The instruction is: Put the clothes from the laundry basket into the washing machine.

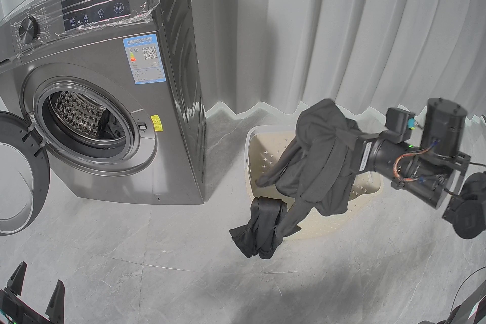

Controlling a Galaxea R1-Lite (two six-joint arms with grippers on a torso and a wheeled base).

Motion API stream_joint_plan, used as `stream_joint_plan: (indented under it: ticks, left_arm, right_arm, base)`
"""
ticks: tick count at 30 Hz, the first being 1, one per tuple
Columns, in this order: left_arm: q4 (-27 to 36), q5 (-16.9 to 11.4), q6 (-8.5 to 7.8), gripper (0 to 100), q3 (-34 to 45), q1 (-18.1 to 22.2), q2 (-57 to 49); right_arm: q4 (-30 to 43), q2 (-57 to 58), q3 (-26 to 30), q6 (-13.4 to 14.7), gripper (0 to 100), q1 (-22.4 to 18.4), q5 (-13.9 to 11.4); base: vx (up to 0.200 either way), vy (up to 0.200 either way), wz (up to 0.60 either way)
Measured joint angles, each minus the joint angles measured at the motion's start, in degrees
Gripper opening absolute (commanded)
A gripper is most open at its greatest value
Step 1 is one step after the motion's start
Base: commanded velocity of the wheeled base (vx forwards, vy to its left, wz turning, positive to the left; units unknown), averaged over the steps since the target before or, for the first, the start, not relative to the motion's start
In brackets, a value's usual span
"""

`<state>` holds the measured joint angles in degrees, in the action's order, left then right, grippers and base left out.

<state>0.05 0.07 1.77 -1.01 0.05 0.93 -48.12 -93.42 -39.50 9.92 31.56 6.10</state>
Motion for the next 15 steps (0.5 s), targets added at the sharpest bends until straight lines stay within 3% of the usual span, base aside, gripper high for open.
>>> stream_joint_plan:
  ticks: [7,15]
  left_arm:
    - [0.0,0.0,-0.40,100,0.0,0.0,0.0]
    - [0.0,-0.1,-1.12,100,0.0,0.0,0.0]
  right_arm:
    - [0.2,10.9,1.2,-2.0,0,1.3,2.4]
    - [0.5,15.9,2.5,-2.2,0,1.4,1.6]
  base:
    - [0.000,0.000,0.00]
    - [0.000,0.000,0.00]
